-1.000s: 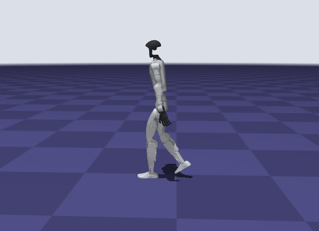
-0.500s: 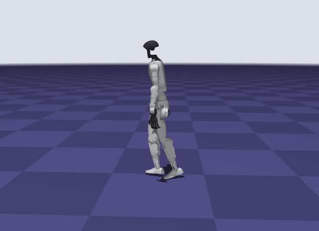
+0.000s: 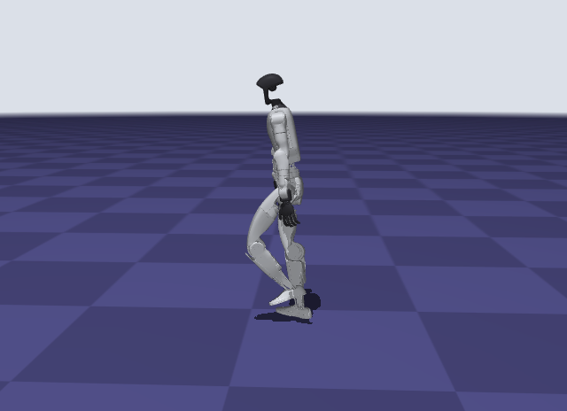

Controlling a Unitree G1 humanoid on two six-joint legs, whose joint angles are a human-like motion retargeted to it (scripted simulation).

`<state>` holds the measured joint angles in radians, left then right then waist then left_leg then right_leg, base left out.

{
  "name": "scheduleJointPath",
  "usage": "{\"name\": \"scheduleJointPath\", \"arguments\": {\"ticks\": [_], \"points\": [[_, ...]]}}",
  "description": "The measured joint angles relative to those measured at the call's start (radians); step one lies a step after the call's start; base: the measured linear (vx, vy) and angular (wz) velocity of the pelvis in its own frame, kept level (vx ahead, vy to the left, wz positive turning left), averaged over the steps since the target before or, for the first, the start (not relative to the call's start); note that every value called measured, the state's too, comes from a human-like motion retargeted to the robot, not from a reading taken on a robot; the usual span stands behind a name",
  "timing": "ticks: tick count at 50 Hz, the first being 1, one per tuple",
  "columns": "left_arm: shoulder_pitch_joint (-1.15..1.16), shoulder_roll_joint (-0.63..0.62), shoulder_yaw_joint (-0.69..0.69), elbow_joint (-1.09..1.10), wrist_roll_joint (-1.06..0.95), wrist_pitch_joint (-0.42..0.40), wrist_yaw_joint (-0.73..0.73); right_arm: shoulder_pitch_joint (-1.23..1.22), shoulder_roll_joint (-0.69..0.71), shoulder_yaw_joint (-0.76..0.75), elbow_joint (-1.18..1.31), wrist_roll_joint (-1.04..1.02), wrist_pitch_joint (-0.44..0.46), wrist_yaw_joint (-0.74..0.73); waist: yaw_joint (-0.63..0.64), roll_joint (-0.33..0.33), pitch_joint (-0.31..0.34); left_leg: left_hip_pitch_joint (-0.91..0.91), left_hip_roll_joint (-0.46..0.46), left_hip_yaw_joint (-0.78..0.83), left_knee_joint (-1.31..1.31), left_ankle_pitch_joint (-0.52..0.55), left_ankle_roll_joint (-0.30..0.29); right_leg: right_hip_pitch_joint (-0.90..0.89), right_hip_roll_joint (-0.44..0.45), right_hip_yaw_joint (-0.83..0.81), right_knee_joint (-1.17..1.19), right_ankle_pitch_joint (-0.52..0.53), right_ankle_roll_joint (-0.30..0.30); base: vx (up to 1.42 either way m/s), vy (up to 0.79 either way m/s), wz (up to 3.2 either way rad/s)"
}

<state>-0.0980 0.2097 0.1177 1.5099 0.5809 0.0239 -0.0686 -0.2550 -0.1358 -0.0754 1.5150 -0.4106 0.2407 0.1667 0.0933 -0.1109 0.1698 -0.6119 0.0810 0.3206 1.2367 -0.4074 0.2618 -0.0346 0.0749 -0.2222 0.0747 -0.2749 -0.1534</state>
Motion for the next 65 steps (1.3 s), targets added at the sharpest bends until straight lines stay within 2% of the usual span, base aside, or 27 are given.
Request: {"name": "scheduleJointPath", "arguments": {"ticks": [2,3,6,7,8,10,12,15,18,20,22,23,25,28,31,35,38,40,42,45,47,52,55,59,61,63,65], "points": [[-0.003,-0.005,-0.002,0.028,0.013,0.031,-0.015,-0.028,0.032,-0.032,-0.071,0.006,0.0,0.03,0.005,0.003,0.002,-0.092,-0.055,0.01,-0.118,-0.048,0.0,0.0,-0.015,0.033,-0.011,-0.004,0.031,0.27,0.59,0.25],[-0.005,-0.014,0.002,0.035,0.021,0.047,-0.014,-0.041,0.048,-0.053,-0.103,0.029,0.001,0.04,0.003,0.003,-0.001,-0.128,-0.117,0.005,-0.209,-0.048,0.0,-0.003,-0.04,0.023,-0.014,-0.007,0.056,0.28,0.6,0.23],[-0.008,-0.024,0.021,0.042,0.018,0.056,-0.014,-0.079,0.097,-0.052,-0.175,0.194,-0.031,0.041,0.008,0.004,0.006,-0.147,-0.201,-0.089,-0.443,-0.023,-0.098,0.017,-0.042,0.034,-0.008,-0.035,0.076,0.44,0.28,-0.18],[-0.001,-0.026,0.023,0.043,0.015,0.051,-0.022,-0.083,0.111,-0.033,-0.19,0.25,-0.045,0.046,0.012,-0.003,0.004,-0.128,-0.222,-0.112,-0.494,-0.031,-0.094,0.032,-0.047,0.037,-0.005,-0.044,0.079,0.57,0.1,-0.48],[0.01,-0.03,0.021,0.044,0.018,0.048,-0.034,-0.081,0.121,-0.016,-0.2,0.286,-0.056,0.058,0.014,-0.022,-0.005,-0.108,-0.262,-0.13,-0.5,-0.098,-0.034,0.043,-0.069,0.034,0.001,-0.05,0.087,0.63,0.0,-0.35],[0.021,-0.017,0.026,0.043,0.05,0.055,-0.07,-0.078,0.142,0.005,-0.226,0.306,-0.064,0.097,0.017,-0.043,-0.028,-0.074,-0.188,-0.095,-0.453,-0.221,0.0,0.057,-0.048,0.058,0.012,-0.048,0.075,0.68,-0.21,-0.27],[0.013,-0.001,0.044,0.038,0.08,0.072,-0.08,-0.08,0.156,0.022,-0.245,0.241,-0.068,0.119,0.018,-0.052,-0.028,-0.074,-0.169,-0.13,-0.394,-0.269,0.0,0.06,-0.029,0.05,0.042,-0.019,0.068,0.5,-0.21,-0.36],[0.006,0.026,0.046,0.035,0.069,0.087,-0.052,-0.062,0.151,0.11,-0.248,0.177,-0.078,0.106,0.024,-0.063,-0.039,-0.016,-0.123,-0.136,-0.4,-0.318,0.0,0.06,-0.02,-0.011,0.097,0.093,0.078,0.49,-0.02,-0.44],[-0.026,0.046,0.032,0.037,0.033,0.086,-0.058,-0.031,0.142,0.16,-0.252,0.061,-0.074,0.093,0.02,-0.058,-0.051,0.054,-0.105,-0.161,-0.486,-0.326,0.0,0.015,-0.037,-0.093,0.204,0.286,0.091,0.36,0.08,-0.39],[-0.053,0.056,0.031,0.029,0.032,0.093,-0.065,-0.001,0.137,0.175,-0.253,-0.002,-0.074,0.061,0.018,-0.039,-0.055,0.11,-0.097,-0.184,-0.569,-0.313,0.0,-0.047,-0.05,-0.116,0.331,0.421,0.119,0.31,0.18,-0.31],[-0.087,0.062,0.013,0.017,0.026,0.093,-0.059,0.036,0.121,0.189,-0.253,-0.015,-0.073,0.001,0.008,-0.021,-0.061,0.155,-0.094,-0.193,-0.653,-0.286,0.0,-0.127,-0.076,-0.133,0.494,0.471,0.156,0.3,0.22,-0.01],[-0.105,0.067,0.001,0.009,0.022,0.091,-0.054,0.054,0.112,0.196,-0.251,-0.01,-0.072,-0.034,-0.009,-0.012,-0.063,0.172,-0.097,-0.204,-0.688,-0.272,0.0,-0.161,-0.09,-0.156,0.571,0.446,0.181,0.3,0.21,0.33],[-0.148,0.082,-0.019,-0.003,0.016,0.085,-0.046,0.081,0.1,0.192,-0.244,-0.008,-0.072,-0.106,-0.047,0.004,-0.061,0.198,-0.103,-0.226,-0.743,-0.251,0.0,-0.221,-0.118,-0.208,0.707,0.321,0.214,0.22,0.11,0.46],[-0.222,0.11,-0.043,-0.019,0.032,0.082,-0.047,0.109,0.091,0.148,-0.201,0.015,-0.068,-0.187,-0.106,0.018,-0.052,0.216,-0.111,-0.267,-0.784,-0.238,0.0,-0.32,-0.12,-0.237,0.819,0.19,0.209,0.08,-0.04,0.57],[-0.306,0.131,-0.059,-0.049,0.055,0.085,-0.069,0.123,0.075,0.1,-0.128,0.066,-0.068,-0.172,-0.148,0.023,-0.04,0.213,-0.124,-0.294,-0.803,-0.231,0.0,-0.408,-0.149,-0.29,0.843,0.055,0.158,0.12,-0.08,0.56],[-0.395,0.133,-0.075,-0.129,0.053,0.078,-0.064,0.132,0.037,0.042,-0.015,0.115,-0.062,-0.036,-0.188,0.022,-0.023,0.206,-0.161,-0.333,-0.825,-0.214,0.0,-0.509,-0.179,-0.306,0.756,-0.064,0.094,0.09,-0.05,0.64],[-0.429,0.124,-0.083,-0.199,0.021,0.049,-0.049,0.138,0.011,0.017,0.042,0.123,-0.029,0.03,-0.224,0.02,-0.01,0.221,-0.195,-0.373,-0.855,-0.205,0.0,-0.545,-0.164,-0.259,0.632,-0.075,0.088,0.15,-0.09,0.75],[-0.431,0.112,-0.085,-0.236,-0.002,0.024,-0.041,0.15,0.001,0.01,0.062,0.121,-0.015,0.04,-0.241,0.014,-0.004,0.247,-0.219,-0.383,-0.881,-0.196,0.0,-0.531,-0.156,-0.222,0.544,-0.032,0.092,0.22,-0.03,0.61],[-0.414,0.098,-0.088,-0.255,-0.016,0.008,-0.032,0.17,0.003,0.012,0.069,0.109,-0.019,0.04,-0.248,0.021,-0.008,0.273,-0.218,-0.376,-0.892,-0.192,0.0,-0.481,-0.139,-0.209,0.462,0.03,0.034,0.37,-0.07,0.25],[-0.353,0.074,-0.091,-0.27,-0.022,-0.001,-0.029,0.193,0.004,0.017,0.069,0.056,-0.025,0.035,-0.229,0.049,-0.016,0.311,-0.188,-0.35,-0.886,-0.195,0.0,-0.413,-0.131,-0.265,0.45,-0.06,0.029,0.42,-0.09,-0.2],[-0.302,0.058,-0.086,-0.265,-0.013,0.011,-0.029,0.188,0.003,0.032,0.066,0.015,-0.016,0.035,-0.237,0.049,-0.01,0.345,-0.194,-0.357,-0.879,-0.183,0.0,-0.384,-0.105,-0.224,0.421,-0.01,0.007,0.33,-0.12,-0.06],[-0.164,0.017,-0.023,-0.193,0.046,0.051,-0.04,0.157,-0.005,0.102,0.015,-0.141,0.036,0.06,-0.212,0.029,-0.002,0.396,-0.188,-0.278,-0.773,-0.075,0.0,-0.251,-0.08,-0.199,0.301,0.098,-0.01,0.34,-0.17,-0.49],[-0.091,-0.026,0.065,-0.133,0.069,0.074,0.007,0.142,-0.005,0.094,-0.028,-0.171,0.041,0.023,-0.147,0.007,0.005,0.333,-0.17,-0.215,-0.561,0.094,0.0,-0.172,-0.085,-0.176,0.216,0.163,-0.003,0.36,-0.18,-0.64],[0.001,-0.078,0.221,-0.026,-0.052,0.085,0.026,0.136,-0.005,0.097,-0.087,-0.099,0.01,0.017,-0.054,0.006,0.002,0.279,-0.126,-0.079,-0.41,0.288,0.0,-0.072,-0.097,-0.189,0.104,0.25,0.028,0.3,0.11,-0.7],[0.048,-0.089,0.272,0.024,-0.129,0.088,-0.031,0.121,-0.009,0.089,-0.115,-0.084,0.001,0.036,-0.037,0.02,-0.005,0.284,-0.104,-0.016,-0.44,0.332,0.0,-0.033,-0.095,-0.18,0.067,0.277,0.044,0.3,0.21,-0.24],[0.097,-0.102,0.302,0.059,-0.174,0.103,-0.098,0.106,-0.015,0.082,-0.146,-0.08,0.005,0.045,-0.055,0.042,-0.024,0.293,-0.145,0.018,-0.578,0.423,-0.002,-0.016,-0.118,-0.187,0.044,0.297,0.07,0.25,0.42,0.24],[0.141,-0.1,0.327,0.084,-0.173,0.124,-0.139,0.088,-0.01,0.097,-0.181,-0.069,0.007,0.042,-0.067,0.07,-0.035,0.313,-0.154,-0.01,-0.736,0.526,-0.092,0.001,-0.094,-0.178,0.047,0.279,0.071,0.25,0.2,-0.2]]}}
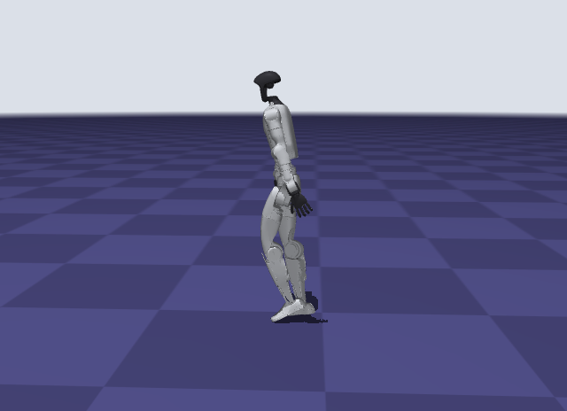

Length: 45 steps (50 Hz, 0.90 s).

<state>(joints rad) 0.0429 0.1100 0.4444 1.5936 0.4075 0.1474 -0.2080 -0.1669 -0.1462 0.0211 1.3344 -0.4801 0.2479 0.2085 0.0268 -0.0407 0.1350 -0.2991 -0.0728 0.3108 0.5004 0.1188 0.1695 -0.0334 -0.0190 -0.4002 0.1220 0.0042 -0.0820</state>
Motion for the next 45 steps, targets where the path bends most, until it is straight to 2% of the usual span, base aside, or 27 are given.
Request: {"name": "scheduleJointPath", "arguments": {"ticks": [3,5,7,8,10,12,13,15,18,20,21,22,25,27,30,33,35,37,38,40,42,45], "points": [[0.041,0.018,-0.015,0.029,0.066,0.026,0.003,-0.017,0.018,0.015,-0.051,0.028,-0.016,-0.012,0.008,0.059,0.001,0.029,0.016,-0.107,-0.192,0.067,-0.143,0.02,0.064,0.024,0.046,-0.03,-0.002,0.31,0.01,-0.51],[0.049,0.027,-0.048,0.041,0.126,0.04,0.02,-0.02,0.027,0.009,-0.08,0.045,-0.037,-0.01,0.008,0.101,0.001,0.041,0.03,-0.192,-0.269,0.047,-0.188,0.017,0.095,0.019,0.115,-0.079,0.004,0.39,0.03,-0.17],[0.051,0.027,-0.078,0.04,0.175,0.047,0.024,-0.017,0.034,0.017,-0.09,0.057,-0.058,-0.008,0.01,0.123,-0.001,0.056,0.04,-0.229,-0.304,0.054,-0.189,0.009,0.12,0.035,0.175,-0.063,-0.023,0.43,0.04,-0.24],[0.046,0.027,-0.096,0.042,0.192,0.048,0.017,-0.015,0.034,0.023,-0.087,0.061,-0.068,-0.005,0.013,0.132,-0.005,0.063,0.042,-0.23,-0.311,0.067,-0.179,0.0,0.137,0.057,0.204,-0.044,-0.042,0.35,0.05,-0.21],[0.019,0.028,-0.155,0.039,0.208,0.048,-0.013,-0.012,0.027,0.031,-0.067,0.058,-0.081,0.002,0.013,0.148,-0.013,0.073,0.052,-0.205,-0.296,0.114,-0.097,-0.017,0.141,0.045,0.283,-0.04,-0.061,0.36,0.1,0.08],[-0.003,0.018,-0.203,-0.001,0.247,0.043,-0.038,0.003,0.017,0.031,-0.04,0.031,-0.07,0.0,-0.004,0.169,-0.016,0.087,0.074,-0.142,-0.301,0.228,-0.065,-0.016,0.159,0.036,0.335,-0.038,-0.066,0.38,0.09,0.49],[-0.013,0.012,-0.224,-0.027,0.268,0.036,-0.045,0.012,0.012,0.025,-0.021,0.011,-0.06,-0.007,-0.008,0.172,-0.019,0.092,0.075,-0.153,-0.302,0.248,-0.047,-0.012,0.16,0.031,0.357,-0.028,-0.064,0.42,0.1,0.46],[-0.043,0.006,-0.269,-0.077,0.292,0.013,-0.038,0.028,0.002,0.006,0.028,-0.015,-0.042,-0.043,-0.013,0.168,-0.025,0.088,0.045,-0.25,-0.249,0.226,0.006,-0.012,0.127,-0.013,0.432,0.018,-0.042,0.49,0.13,0.3],[-0.101,-0.004,-0.315,-0.143,0.282,0.011,0.05,0.041,-0.001,-0.029,0.141,0.002,-0.015,-0.121,0.012,0.133,-0.023,0.091,-0.009,-0.277,-0.174,0.171,0.083,-0.072,0.032,-0.034,0.631,0.173,0.032,0.44,0.07,-0.14],[-0.131,0.003,-0.337,-0.182,0.259,0.024,0.112,0.05,-0.001,-0.045,0.221,0.033,0.002,-0.127,0.024,0.115,-0.023,0.107,-0.006,-0.285,-0.147,0.139,0.092,-0.105,0.02,-0.036,0.698,0.312,0.064,0.4,-0.13,-0.27],[-0.146,0.01,-0.345,-0.199,0.247,0.027,0.134,0.05,-0.002,-0.052,0.257,0.042,0.012,-0.104,0.029,0.107,-0.023,0.118,0.012,-0.264,-0.137,0.118,0.092,-0.123,0.02,-0.03,0.722,0.325,0.07,0.49,-0.16,-0.39],[-0.16,0.015,-0.351,-0.216,0.236,0.029,0.153,0.051,-0.004,-0.059,0.288,0.048,0.022,-0.079,0.031,0.1,-0.022,0.127,0.025,-0.252,-0.128,0.099,0.092,-0.141,0.015,-0.03,0.741,0.314,0.065,0.48,-0.14,-0.38],[-0.194,0.03,-0.352,-0.261,0.227,0.017,0.16,0.063,-0.008,-0.082,0.336,0.038,0.043,0.002,0.013,0.076,-0.016,0.155,0.012,-0.274,-0.11,0.058,0.092,-0.184,-0.025,-0.066,0.693,0.151,-0.029,0.43,-0.14,-0.12],[-0.202,0.037,-0.355,-0.28,0.226,-0.004,0.15,0.084,-0.005,-0.099,0.339,0.034,0.041,0.019,-0.006,0.054,-0.012,0.182,-0.008,-0.292,-0.11,0.037,0.092,-0.197,-0.015,-0.06,0.518,0.119,-0.081,0.47,-0.12,0.14],[-0.202,0.046,-0.355,-0.288,0.216,-0.033,0.138,0.116,-0.002,-0.107,0.331,0.038,0.034,0.022,-0.006,0.019,-0.013,0.226,-0.032,-0.269,-0.112,-0.007,0.092,-0.154,-0.047,-0.224,0.209,0.039,-0.139,0.52,-0.12,-0.13],[-0.198,0.059,-0.347,-0.271,0.201,-0.045,0.119,0.138,-0.003,-0.113,0.317,0.031,0.028,0.023,-0.026,-0.035,0.013,0.331,-0.077,-0.268,-0.167,-0.025,0.092,-0.15,-0.012,-0.096,0.01,-0.006,-0.097,0.75,-0.14,0.07],[-0.187,0.068,-0.336,-0.253,0.201,-0.042,0.108,0.143,-0.004,-0.113,0.322,0.026,0.032,0.027,-0.028,-0.054,0.019,0.394,-0.082,-0.263,-0.198,-0.041,0.092,-0.162,0.016,0.052,-0.046,0.022,-0.086,0.71,-0.14,-0.3],[-0.169,0.072,-0.318,-0.234,0.21,-0.037,0.102,0.136,-0.01,-0.114,0.333,0.025,0.04,0.03,-0.01,-0.078,0.021,0.439,-0.095,-0.24,-0.204,-0.066,0.092,-0.153,0.009,0.058,-0.048,0.058,-0.037,0.67,-0.16,-0.64],[-0.157,0.075,-0.309,-0.227,0.217,-0.035,0.098,0.129,-0.012,-0.115,0.337,0.026,0.043,0.03,-0.002,-0.083,0.024,0.456,-0.092,-0.23,-0.197,-0.078,0.092,-0.146,0.004,0.037,-0.031,0.073,-0.063,0.58,-0.14,-0.72],[-0.121,0.082,-0.293,-0.217,0.226,-0.037,0.088,0.12,-0.012,-0.113,0.339,0.029,0.046,0.029,0.013,-0.085,0.022,0.483,-0.075,-0.193,-0.162,-0.095,0.092,-0.109,0.032,0.018,-0.024,-0.018,-0.136,0.8,-0.15,-0.63],[-0.071,0.086,-0.266,-0.214,0.246,-0.046,0.066,0.101,-0.015,-0.105,0.342,0.037,0.05,0.026,-0.006,-0.085,0.028,0.482,-0.042,-0.141,-0.047,-0.039,0.092,-0.069,0.05,0.061,0.008,-0.099,-0.153,0.87,-0.2,-0.19],[-0.031,0.078,-0.242,-0.199,0.271,-0.037,0.068,0.069,-0.009,-0.128,0.328,0.063,0.045,0.001,-0.008,-0.077,0.065,0.35,0.04,-0.137,0.284,0.123,0.092,-0.007,0.038,0.081,0.04,-0.161,-0.118,0.66,-0.14,0.23]]}}
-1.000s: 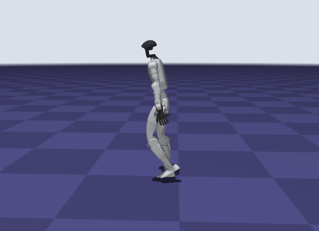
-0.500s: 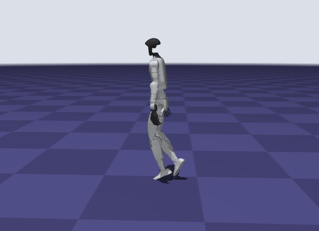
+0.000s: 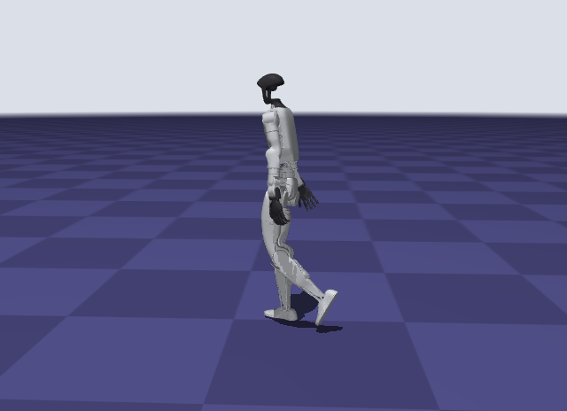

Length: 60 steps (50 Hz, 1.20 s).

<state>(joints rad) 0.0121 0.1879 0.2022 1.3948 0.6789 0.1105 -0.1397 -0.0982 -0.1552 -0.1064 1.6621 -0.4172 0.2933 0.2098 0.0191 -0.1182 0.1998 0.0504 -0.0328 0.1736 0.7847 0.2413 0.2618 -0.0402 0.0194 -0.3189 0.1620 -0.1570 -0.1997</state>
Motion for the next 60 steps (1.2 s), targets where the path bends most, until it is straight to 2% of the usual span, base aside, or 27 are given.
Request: {"name": "scheduleJointPath", "arguments": {"ticks": [2,5,8,10,12,15,18,20,22,23,25,28,30,32,35,38,41,43,45,46,47,48,50,53,57,58,60], "points": [[0.014,0.005,-0.01,0.015,0.009,0.004,-0.02,-0.005,0.009,0.004,-0.02,0.039,-0.022,-0.004,0.018,0.017,0.001,-0.144,0.029,-0.043,0.22,-0.033,0.0,0.033,0.014,-0.031,-0.02,-0.011,0.001,0.66,-0.06,0.51],[0.029,0.019,-0.026,0.033,0.035,0.009,-0.061,-0.024,0.013,0.041,-0.027,0.083,-0.044,0.023,0.069,0.032,-0.011,-0.296,0.119,-0.022,0.387,-0.229,0.0,0.073,0.03,-0.067,-0.039,-0.02,0.022,0.54,-0.03,0.31],[0.045,0.011,-0.018,0.049,0.048,0.023,-0.052,-0.083,0.015,0.05,-0.028,0.052,-0.014,0.013,0.11,0.056,-0.025,-0.406,0.127,0.049,0.301,-0.279,0.0,0.104,0.027,-0.079,-0.059,0.024,0.102,0.42,0.6,0.27],[0.067,-0.012,-0.003,0.07,0.033,0.031,-0.031,-0.123,0.018,0.073,-0.037,0.015,-0.002,0.0,0.106,0.055,-0.051,-0.439,0.065,0.146,0.102,-0.295,0.0,0.119,-0.018,-0.068,-0.082,0.077,0.177,0.36,0.83,0.55],[0.083,-0.037,0.009,0.086,0.023,0.031,-0.038,-0.154,0.017,0.109,-0.072,-0.012,-0.013,-0.005,0.08,0.059,-0.072,-0.451,-0.054,0.141,-0.189,-0.275,-0.056,0.128,-0.058,-0.087,-0.089,0.108,0.232,0.5,0.58,0.53],[0.083,-0.048,0.021,0.098,0.042,0.034,-0.097,-0.182,0.029,0.15,-0.174,-0.043,-0.043,-0.007,0.072,0.1,-0.063,-0.433,-0.099,0.02,-0.519,-0.33,-0.272,0.194,-0.003,-0.081,-0.106,0.108,0.244,0.72,0.17,-0.07],[0.076,-0.045,0.003,0.101,0.069,0.035,-0.137,-0.189,0.045,0.168,-0.275,-0.049,-0.095,-0.005,0.079,0.116,-0.06,-0.446,-0.116,-0.094,-0.633,-0.382,-0.339,0.268,0.027,-0.071,-0.131,0.089,0.245,0.71,0.12,-0.26],[0.07,-0.039,-0.016,0.102,0.08,0.034,-0.131,-0.185,0.057,0.175,-0.319,-0.034,-0.119,-0.009,0.084,0.101,-0.075,-0.462,-0.136,-0.119,-0.614,-0.393,-0.257,0.297,0.013,-0.075,-0.134,0.078,0.256,0.49,0.06,-0.14],[0.044,-0.032,-0.026,0.107,0.08,0.042,-0.096,-0.177,0.072,0.173,-0.347,-0.017,-0.127,-0.012,0.075,0.068,-0.093,-0.495,-0.155,-0.067,-0.495,-0.516,-0.135,0.299,-0.022,-0.096,-0.109,0.085,0.279,0.72,0.14,-0.03],[0.031,-0.031,-0.024,0.108,0.077,0.05,-0.073,-0.17,0.081,0.173,-0.351,-0.011,-0.128,-0.015,0.086,0.057,-0.092,-0.501,-0.162,-0.062,-0.465,-0.539,-0.1,0.295,-0.033,-0.074,-0.079,0.105,0.287,0.82,0.16,-0.44],[0.006,-0.034,-0.028,0.101,0.058,0.064,-0.028,-0.143,0.091,0.173,-0.351,0.0,-0.116,-0.023,0.108,0.049,-0.088,-0.488,-0.158,-0.106,-0.411,-0.601,-0.074,0.282,-0.052,-0.083,0.009,0.205,0.296,0.77,0.14,-0.53],[-0.027,-0.045,-0.059,0.067,0.005,0.048,-0.016,-0.098,0.073,0.168,-0.328,0.004,-0.086,-0.031,0.114,0.093,-0.096,-0.404,-0.123,-0.146,-0.436,-0.656,-0.024,0.191,-0.054,-0.095,0.242,0.485,0.328,0.6,0.15,-0.08],[-0.046,-0.044,-0.062,0.022,-0.021,0.026,-0.046,-0.081,0.056,0.168,-0.312,-0.019,-0.071,-0.031,0.078,0.139,-0.087,-0.366,-0.098,-0.211,-0.423,-0.687,-0.012,0.079,-0.093,-0.162,0.529,0.571,0.288,0.62,0.18,0.16],[-0.084,-0.03,-0.068,-0.008,-0.044,0.007,-0.062,-0.08,0.043,0.163,-0.284,-0.034,-0.065,-0.045,0.036,0.149,-0.08,-0.347,-0.087,-0.221,-0.429,-0.698,0.0,-0.082,-0.129,-0.143,0.771,0.447,0.256,0.54,0.07,0.17],[-0.162,0.01,-0.116,-0.028,-0.064,0.002,-0.028,-0.078,0.03,0.121,-0.223,-0.004,-0.052,-0.069,-0.02,0.153,-0.068,-0.331,-0.085,-0.269,-0.446,-0.701,0.0,-0.284,-0.15,-0.183,0.946,0.172,0.219,0.33,-0.09,0.64],[-0.23,0.026,-0.144,-0.041,-0.062,0.017,0.038,-0.062,0.017,0.075,-0.154,0.05,-0.036,-0.044,-0.066,0.145,-0.075,-0.319,-0.095,-0.299,-0.487,-0.69,0.0,-0.47,-0.148,-0.183,0.934,-0.059,0.208,0.4,-0.09,0.79],[-0.274,0.042,-0.153,-0.077,-0.074,0.0,0.034,-0.047,0.004,0.054,-0.101,0.064,-0.03,0.019,-0.123,0.135,-0.07,-0.278,-0.102,-0.304,-0.548,-0.675,0.0,-0.584,-0.179,-0.216,0.832,-0.176,0.121,0.56,-0.02,0.69],[-0.288,0.051,-0.163,-0.108,-0.088,-0.016,0.017,-0.035,0.001,0.05,-0.072,0.061,-0.023,0.046,-0.162,0.128,-0.064,-0.244,-0.107,-0.315,-0.582,-0.666,0.0,-0.621,-0.167,-0.207,0.714,-0.206,0.111,0.46,-0.07,0.82],[-0.295,0.06,-0.18,-0.126,-0.105,-0.037,0.01,-0.017,0.0,0.049,-0.051,0.053,-0.013,0.058,-0.189,0.113,-0.056,-0.202,-0.116,-0.318,-0.601,-0.658,0.0,-0.624,-0.122,-0.143,0.585,-0.175,0.114,0.39,-0.12,0.72],[-0.293,0.062,-0.19,-0.128,-0.109,-0.046,0.014,-0.003,0.0,0.05,-0.045,0.041,-0.011,0.065,-0.188,0.112,-0.054,-0.183,-0.108,-0.312,-0.596,-0.658,0.0,-0.613,-0.084,-0.097,0.556,-0.148,0.06,0.59,-0.17,0.2],[-0.289,0.065,-0.195,-0.129,-0.11,-0.051,0.017,0.009,0.002,0.053,-0.041,0.029,-0.01,0.071,-0.175,0.118,-0.06,-0.172,-0.092,-0.294,-0.588,-0.659,0.0,-0.586,-0.062,-0.105,0.538,-0.167,0.015,0.77,-0.2,-0.69],[-0.282,0.068,-0.193,-0.129,-0.106,-0.05,0.019,0.018,0.006,0.062,-0.039,0.017,-0.011,0.074,-0.14,0.135,-0.079,-0.177,-0.056,-0.254,-0.574,-0.661,0.0,-0.529,-0.075,-0.219,0.542,-0.281,-0.011,0.76,-0.22,-0.85],[-0.264,0.059,-0.186,-0.134,-0.076,-0.043,0.016,0.035,0.001,0.053,-0.039,-0.027,-0.016,0.09,-0.132,0.117,-0.068,-0.153,-0.058,-0.228,-0.502,-0.65,0.0,-0.486,-0.026,-0.097,0.494,-0.289,0.004,0.67,-0.25,-0.2],[-0.217,0.038,-0.156,-0.119,-0.064,-0.043,0.037,0.031,0.007,0.052,-0.039,-0.039,-0.01,0.064,-0.118,0.109,-0.053,-0.164,-0.025,-0.16,-0.339,-0.524,0.0,-0.401,-0.002,-0.078,0.457,-0.287,-0.022,0.6,-0.12,0.1],[-0.154,0.002,-0.119,-0.046,-0.063,-0.015,0.039,0.015,0.016,0.066,-0.058,0.009,-0.006,0.018,-0.076,0.102,-0.042,-0.276,0.03,-0.062,0.009,-0.248,0.0,-0.26,0.031,-0.008,0.312,-0.242,-0.008,0.49,0.08,-0.02],[-0.14,-0.002,-0.114,-0.03,-0.054,-0.014,0.031,0.012,0.02,0.063,-0.071,0.018,-0.011,0.009,-0.066,0.101,-0.044,-0.32,0.025,-0.071,0.107,-0.217,0.0,-0.23,0.035,-0.002,0.273,-0.229,-0.008,0.5,-0.03,0.13],[-0.109,-0.006,-0.1,-0.007,-0.033,-0.012,0.026,-0.001,0.027,0.06,-0.098,0.034,-0.021,-0.008,-0.039,0.091,-0.05,-0.398,0.041,-0.073,0.289,-0.305,0.0,-0.174,0.047,0.002,0.206,-0.217,-0.017,0.5,-0.22,0.06]]}}
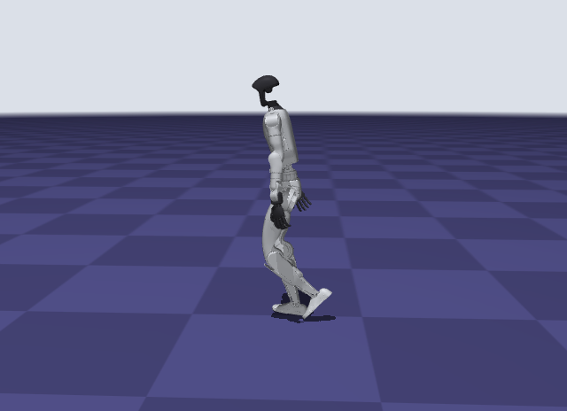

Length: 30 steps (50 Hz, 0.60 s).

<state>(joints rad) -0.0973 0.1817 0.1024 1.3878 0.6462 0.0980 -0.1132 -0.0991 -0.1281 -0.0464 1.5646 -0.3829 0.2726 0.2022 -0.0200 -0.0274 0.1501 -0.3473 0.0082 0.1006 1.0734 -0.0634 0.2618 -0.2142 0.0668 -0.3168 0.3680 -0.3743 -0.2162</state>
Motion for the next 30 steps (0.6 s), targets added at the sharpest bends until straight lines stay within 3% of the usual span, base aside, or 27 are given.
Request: {"name": "scheduleJointPath", "arguments": {"ticks": [2,5,7,9,11,12,14,17,18,19,22,25,28,30], "points": [[0.031,0.002,0.016,0.02,0.01,0.006,0.007,-0.018,0.003,-0.001,-0.026,0.015,-0.007,-0.018,0.027,-0.01,-0.002,-0.056,0.085,0.047,0.088,-0.131,0.0,0.057,0.032,0.032,-0.059,-0.001,-0.017,0.59,-0.25,-0.13],[0.076,0.0,0.06,0.063,0.009,0.02,0.029,-0.046,0.02,0.02,-0.075,0.051,-0.023,-0.055,0.072,0.013,-0.008,-0.114,0.159,0.142,0.016,-0.19,0.0,0.144,0.063,0.037,-0.161,0.028,0.005,0.44,0.34,-0.2],[0.105,-0.019,0.085,0.097,-0.001,0.029,0.031,-0.053,0.021,0.046,-0.117,0.063,-0.04,-0.059,0.068,0.005,-0.024,-0.123,0.057,0.18,-0.231,-0.111,-0.022,0.169,0.003,0.022,-0.195,0.052,0.058,0.36,0.61,0.3],[0.128,-0.017,0.11,0.127,-0.01,0.04,0.012,-0.067,0.028,0.07,-0.164,0.052,-0.051,-0.039,0.084,0.014,-0.021,-0.094,0.02,0.133,-0.49,-0.019,-0.169,0.193,0.014,0.023,-0.171,0.038,0.071,0.43,0.21,-0.28],[0.143,-0.012,0.137,0.148,-0.009,0.053,-0.019,-0.09,0.037,0.085,-0.214,0.025,-0.056,-0.012,0.108,0.054,-0.002,-0.042,0.04,0.069,-0.703,0.034,-0.328,0.219,0.055,0.022,-0.114,0.011,0.081,0.42,0.12,-0.71],[0.149,-0.011,0.149,0.154,-0.004,0.06,-0.034,-0.103,0.04,0.092,-0.237,0.011,-0.059,0.0,0.119,0.076,0.008,-0.019,0.059,0.038,-0.776,0.053,-0.384,0.236,0.071,0.014,-0.081,-0.011,0.089,0.52,0.2,-0.85],[0.165,-0.018,0.166,0.161,0.005,0.069,-0.055,-0.123,0.042,0.114,-0.271,-0.012,-0.07,0.019,0.137,0.109,0.019,0.009,0.086,-0.017,-0.837,0.11,-0.414,0.265,0.086,0.002,-0.01,-0.059,0.108,0.59,0.25,-0.8],[0.193,-0.032,0.173,0.166,0.02,0.082,-0.057,-0.121,0.044,0.152,-0.312,-0.035,-0.086,0.041,0.146,0.143,0.005,0.049,0.115,0.036,-0.827,0.232,-0.368,0.285,0.1,0.01,0.117,-0.11,0.126,0.75,0.33,-0.48],[0.197,-0.037,0.175,0.164,0.028,0.085,-0.051,-0.115,0.047,0.16,-0.322,-0.041,-0.089,0.041,0.144,0.156,0.0,0.061,0.131,0.094,-0.814,0.339,-0.342,0.293,0.097,-0.011,0.161,-0.119,0.128,0.67,0.29,0.12],[0.2,-0.042,0.17,0.159,0.038,0.086,-0.049,-0.105,0.048,0.16,-0.327,-0.044,-0.092,0.04,0.132,0.163,-0.009,0.059,0.132,0.103,-0.785,0.36,-0.292,0.301,0.084,-0.042,0.208,-0.111,0.131,0.63,0.27,0.61],[0.181,-0.052,0.154,0.133,0.072,0.092,-0.074,-0.084,0.05,0.133,-0.3,-0.051,-0.118,0.007,0.086,0.153,-0.026,-0.039,0.088,0.024,-0.529,0.225,-0.128,0.292,0.005,-0.134,0.378,-0.002,0.153,0.63,0.25,0.99],[0.148,-0.039,0.106,0.074,0.081,0.099,-0.111,-0.058,0.054,0.135,-0.226,0.043,-0.167,-0.107,0.102,0.156,-0.027,-0.028,0.126,0.052,-0.389,0.135,-0.093,0.299,-0.08,-0.196,0.531,0.179,0.156,0.62,0.1,0.16],[0.085,-0.031,0.061,0.033,0.046,0.08,-0.05,-0.058,0.042,0.101,-0.141,0.073,-0.17,-0.126,0.122,0.136,-0.027,0.025,0.102,0.066,-0.406,0.093,-0.058,0.244,-0.178,-0.2,0.663,0.363,0.107,0.48,0.15,-0.15],[0.054,-0.031,0.056,0.02,0.021,0.075,0.008,-0.046,0.042,0.084,-0.098,0.064,-0.174,-0.154,0.133,0.115,-0.032,0.078,0.099,0.121,-0.466,0.096,-0.053,0.156,-0.225,-0.165,0.733,0.347,0.148,0.54,0.07,-1.03]]}}
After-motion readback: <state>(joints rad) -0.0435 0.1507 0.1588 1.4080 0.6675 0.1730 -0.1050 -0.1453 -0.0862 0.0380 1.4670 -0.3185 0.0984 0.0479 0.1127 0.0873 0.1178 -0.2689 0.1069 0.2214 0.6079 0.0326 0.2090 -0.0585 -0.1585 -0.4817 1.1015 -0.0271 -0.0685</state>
